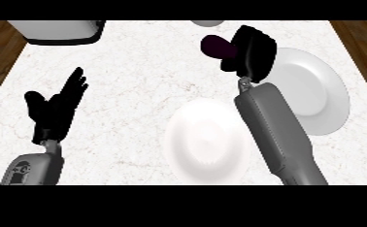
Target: Pick the eggplant from the plate and place it in the plate
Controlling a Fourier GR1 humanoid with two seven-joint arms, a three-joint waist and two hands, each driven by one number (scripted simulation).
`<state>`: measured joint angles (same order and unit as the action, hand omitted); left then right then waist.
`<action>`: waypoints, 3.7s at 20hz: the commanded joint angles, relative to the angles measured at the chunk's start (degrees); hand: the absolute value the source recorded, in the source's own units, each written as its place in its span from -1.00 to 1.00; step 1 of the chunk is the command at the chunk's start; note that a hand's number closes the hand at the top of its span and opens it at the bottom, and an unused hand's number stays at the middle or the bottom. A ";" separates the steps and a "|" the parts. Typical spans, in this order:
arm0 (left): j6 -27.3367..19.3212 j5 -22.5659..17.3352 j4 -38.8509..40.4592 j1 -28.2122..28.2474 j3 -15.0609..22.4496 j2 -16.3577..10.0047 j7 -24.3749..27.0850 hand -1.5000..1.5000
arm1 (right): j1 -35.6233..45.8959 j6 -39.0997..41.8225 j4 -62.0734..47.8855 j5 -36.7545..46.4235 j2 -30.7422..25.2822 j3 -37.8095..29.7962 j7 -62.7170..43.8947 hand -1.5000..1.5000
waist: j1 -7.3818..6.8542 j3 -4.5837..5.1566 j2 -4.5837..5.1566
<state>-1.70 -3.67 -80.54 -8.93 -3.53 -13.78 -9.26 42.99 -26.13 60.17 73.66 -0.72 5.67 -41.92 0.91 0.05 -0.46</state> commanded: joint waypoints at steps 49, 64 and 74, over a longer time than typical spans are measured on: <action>2.01 1.56 -1.77 -1.06 -1.75 1.62 -2.58 0.00 | -22.95 16.38 18.87 -66.32 -13.50 -30.72 38.40 -1.00 | -0.63 -0.07 0.40; 3.78 1.90 0.82 -2.92 -4.58 1.55 -0.83 0.00 | -35.72 18.06 17.36 -69.73 -16.87 -33.34 51.51 -1.00 | -0.83 -0.06 0.47; 5.21 2.42 0.47 -2.20 -5.27 1.15 -1.33 0.00 | -40.23 21.12 17.60 -71.60 -20.33 -35.51 50.13 -1.00 | -0.81 -0.05 0.45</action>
<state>1.77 -0.15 -80.91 -9.78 -6.94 -10.96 -9.77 4.20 -5.41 78.25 2.03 -20.61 -29.66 7.82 0.09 0.00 -0.02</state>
